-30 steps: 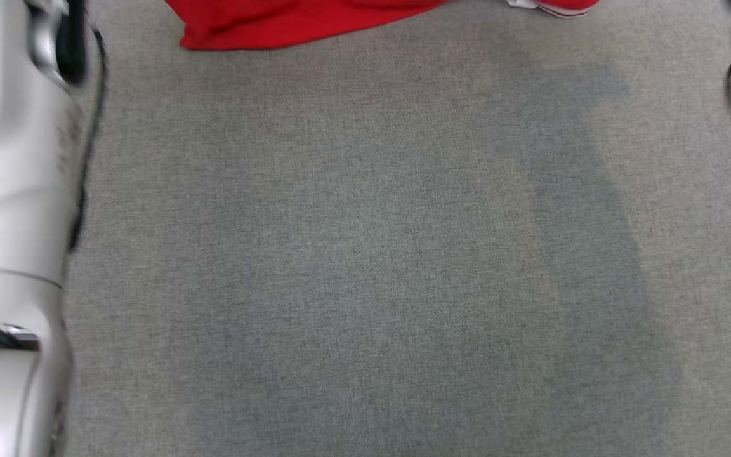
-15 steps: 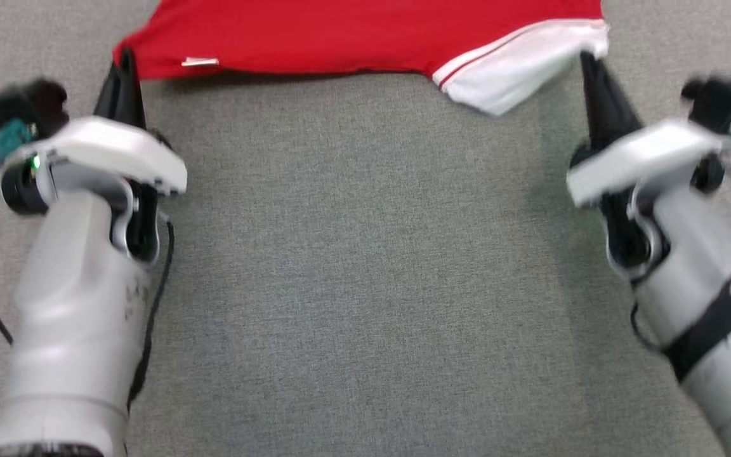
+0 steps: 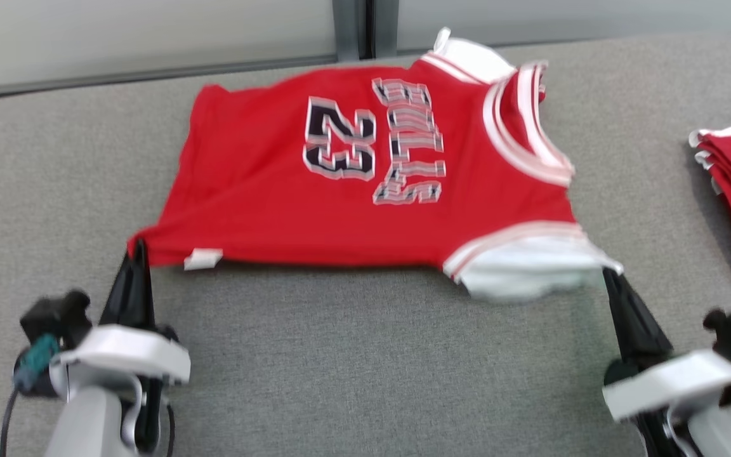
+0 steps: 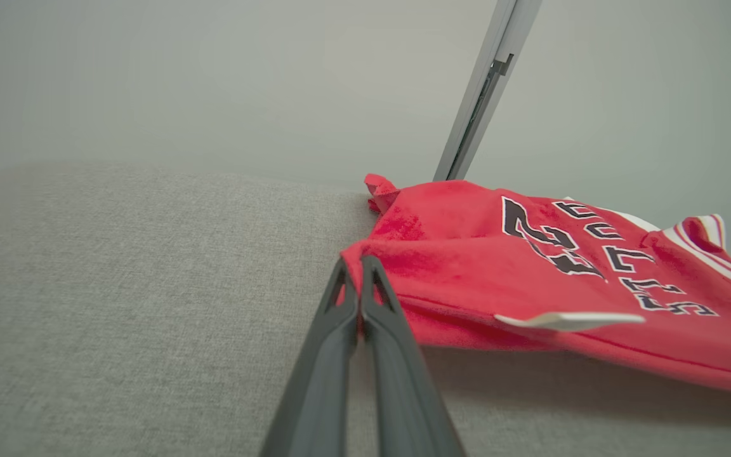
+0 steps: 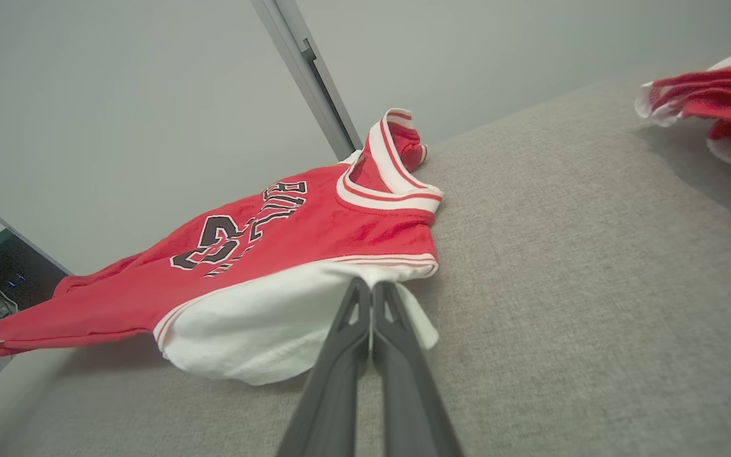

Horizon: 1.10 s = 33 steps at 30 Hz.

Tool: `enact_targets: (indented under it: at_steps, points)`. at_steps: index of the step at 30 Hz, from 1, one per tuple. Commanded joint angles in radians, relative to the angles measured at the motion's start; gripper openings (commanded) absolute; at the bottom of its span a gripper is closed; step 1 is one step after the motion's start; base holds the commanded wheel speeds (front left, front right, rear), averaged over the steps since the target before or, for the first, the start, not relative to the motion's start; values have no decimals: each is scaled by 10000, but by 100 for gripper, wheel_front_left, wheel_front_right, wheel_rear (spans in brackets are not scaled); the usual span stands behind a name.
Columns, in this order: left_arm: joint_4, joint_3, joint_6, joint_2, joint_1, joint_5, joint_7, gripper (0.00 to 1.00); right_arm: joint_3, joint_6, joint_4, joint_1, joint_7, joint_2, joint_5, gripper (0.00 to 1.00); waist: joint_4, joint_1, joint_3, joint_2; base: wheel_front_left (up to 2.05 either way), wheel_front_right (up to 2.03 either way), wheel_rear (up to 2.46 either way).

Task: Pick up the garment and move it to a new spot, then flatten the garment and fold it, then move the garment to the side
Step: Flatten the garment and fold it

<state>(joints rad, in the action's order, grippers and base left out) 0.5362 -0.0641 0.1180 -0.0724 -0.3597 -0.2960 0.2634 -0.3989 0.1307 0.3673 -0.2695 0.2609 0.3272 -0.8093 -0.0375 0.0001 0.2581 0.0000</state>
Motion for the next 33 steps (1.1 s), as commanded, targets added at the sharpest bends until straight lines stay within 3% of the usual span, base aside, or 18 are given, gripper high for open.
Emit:
enact_targets:
  at_steps: [1, 6, 10, 18, 27, 33]
  points:
    - [-430, -50, 26, -28, 631, 100, 10, 0, 174, 1, -487, 714, 48, 156, 155, 0, 67, -1, -507, 0, 0, 0, 0]
    - [-1656, 25, -222, 16, 2334, 147, -159, 0, 682, 1, -1600, 2538, -274, 244, 350, 0, 104, -1, -1173, 0, 0, 0, 0]
    - [-3108, 43, -510, 44, 3993, -40, -957, 0, 1394, 1, -2566, 4128, -1282, -143, 611, 0, 167, -1, -1796, 0, 0, 0, 0]
    - [-5238, 198, -1216, 119, 5969, -237, -2273, 0, 2478, 1, -3876, 5883, -3141, -891, 1214, 0, 161, -1, -2359, 0, 0, 0, 0]
    - [-6342, 511, -1625, 141, 6494, -318, -3138, 0, 3117, 1, -4699, 6260, -4211, -1512, 1532, 0, 224, -1, -2316, 0, 0, 0, 0]
    - [-6325, 576, -1734, -3, 5995, -273, -3651, 0, 3402, 1, -4603, 5777, -4719, -1754, 1253, 0, 261, -1, -1921, 0, 0, 0, 0]
